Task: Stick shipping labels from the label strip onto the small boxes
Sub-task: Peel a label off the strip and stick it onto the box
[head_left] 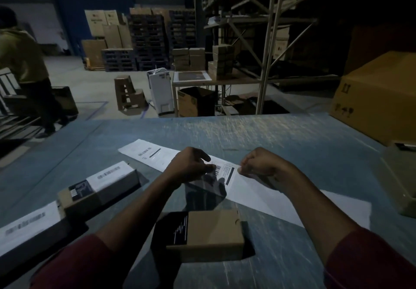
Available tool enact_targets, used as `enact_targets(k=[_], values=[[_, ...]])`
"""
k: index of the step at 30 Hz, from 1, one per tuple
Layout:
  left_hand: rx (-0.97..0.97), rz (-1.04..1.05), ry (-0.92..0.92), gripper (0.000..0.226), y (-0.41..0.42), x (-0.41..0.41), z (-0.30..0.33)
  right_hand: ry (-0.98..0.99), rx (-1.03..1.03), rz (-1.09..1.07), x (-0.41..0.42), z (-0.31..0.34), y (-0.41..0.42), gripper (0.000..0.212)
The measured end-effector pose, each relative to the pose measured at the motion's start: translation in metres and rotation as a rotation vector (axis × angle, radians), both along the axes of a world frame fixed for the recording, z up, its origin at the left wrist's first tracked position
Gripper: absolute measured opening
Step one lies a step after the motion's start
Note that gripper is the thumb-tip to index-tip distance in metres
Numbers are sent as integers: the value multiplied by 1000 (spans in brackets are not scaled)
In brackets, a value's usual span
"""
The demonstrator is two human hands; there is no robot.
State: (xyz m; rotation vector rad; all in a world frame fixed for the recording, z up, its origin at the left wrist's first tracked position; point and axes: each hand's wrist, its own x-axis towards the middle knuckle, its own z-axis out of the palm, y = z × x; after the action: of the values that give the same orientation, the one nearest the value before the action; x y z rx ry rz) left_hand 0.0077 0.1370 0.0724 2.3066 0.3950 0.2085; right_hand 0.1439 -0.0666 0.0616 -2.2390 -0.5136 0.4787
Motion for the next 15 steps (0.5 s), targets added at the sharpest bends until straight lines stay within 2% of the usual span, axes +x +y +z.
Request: enact_targets(k=[3,5,7,11,15], values=[[117,-10,-56,48,-13,18,12,216,365,-80,0,10,-8,17],[174,-27,-62,57,-25,30,17,256,511,-76,1,14,-12,13],[217,-34,-77,62,-34,40,17,263,559,-30,-1,16,-15,11],[182,18,-174,56,-41,44,13,294,645,-2,-2,9,-21,19],[212,4,-278,46,-46,37,11,312,622,-26,-3,6,-18,11]])
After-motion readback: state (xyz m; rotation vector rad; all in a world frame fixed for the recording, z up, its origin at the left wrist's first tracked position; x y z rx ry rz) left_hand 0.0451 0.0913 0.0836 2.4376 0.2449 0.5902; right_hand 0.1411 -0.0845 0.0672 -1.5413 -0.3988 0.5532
